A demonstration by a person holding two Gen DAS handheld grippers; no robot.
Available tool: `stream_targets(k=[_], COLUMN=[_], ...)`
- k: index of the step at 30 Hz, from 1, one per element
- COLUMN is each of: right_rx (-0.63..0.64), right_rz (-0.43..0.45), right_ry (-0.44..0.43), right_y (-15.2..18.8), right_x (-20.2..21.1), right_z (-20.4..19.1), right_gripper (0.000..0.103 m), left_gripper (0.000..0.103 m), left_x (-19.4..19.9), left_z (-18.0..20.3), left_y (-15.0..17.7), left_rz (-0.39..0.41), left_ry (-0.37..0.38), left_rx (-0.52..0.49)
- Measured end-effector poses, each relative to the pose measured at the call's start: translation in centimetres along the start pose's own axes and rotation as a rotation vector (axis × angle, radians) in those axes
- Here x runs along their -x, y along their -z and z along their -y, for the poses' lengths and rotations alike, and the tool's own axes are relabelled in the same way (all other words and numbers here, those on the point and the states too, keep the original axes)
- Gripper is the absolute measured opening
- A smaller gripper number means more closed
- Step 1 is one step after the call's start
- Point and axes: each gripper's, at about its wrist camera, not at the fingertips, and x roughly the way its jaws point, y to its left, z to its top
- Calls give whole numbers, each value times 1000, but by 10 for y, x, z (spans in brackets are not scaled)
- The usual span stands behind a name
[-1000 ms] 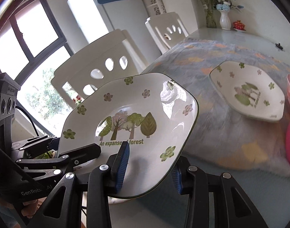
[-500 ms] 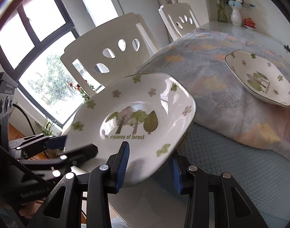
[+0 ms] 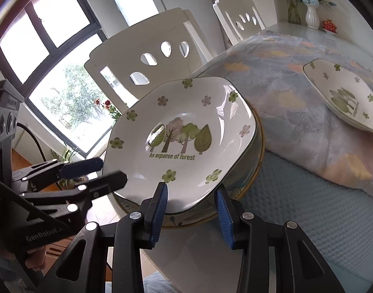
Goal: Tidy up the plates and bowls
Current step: 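Lower the hexagonal plate onto the round plate and open both tools, then move both tools to the small leaf dish and grasp its rim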
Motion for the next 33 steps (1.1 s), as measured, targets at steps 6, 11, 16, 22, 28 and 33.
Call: stream_targets(k=[6,11,16,22,28,33], right_rx=[-54,-61,-20,-5,-31,-70], right_rz=[-15,-20,-28,2,62,144], right_ry=[-26,-23,33,71,85,96], right_y=[0,8,18,23,18,8], right_x=[6,16,24,40,56,71], right_z=[4,5,6,12,25,38], right_gripper=[39,43,47,47,47,47], left_gripper=[51,52,52,52,53,53], left_x=[4,-2,-7,-7,4,9], left_z=[4,19,39,57,79,91], left_y=[0,-4,-8,-18,-34,-54], left_rz=[1,-49,-80,-83,-45,-15], left_ry=[-23,-32,-51,-24,-24,3], left_rx=[-36,-96,-139,-173,-231,-255])
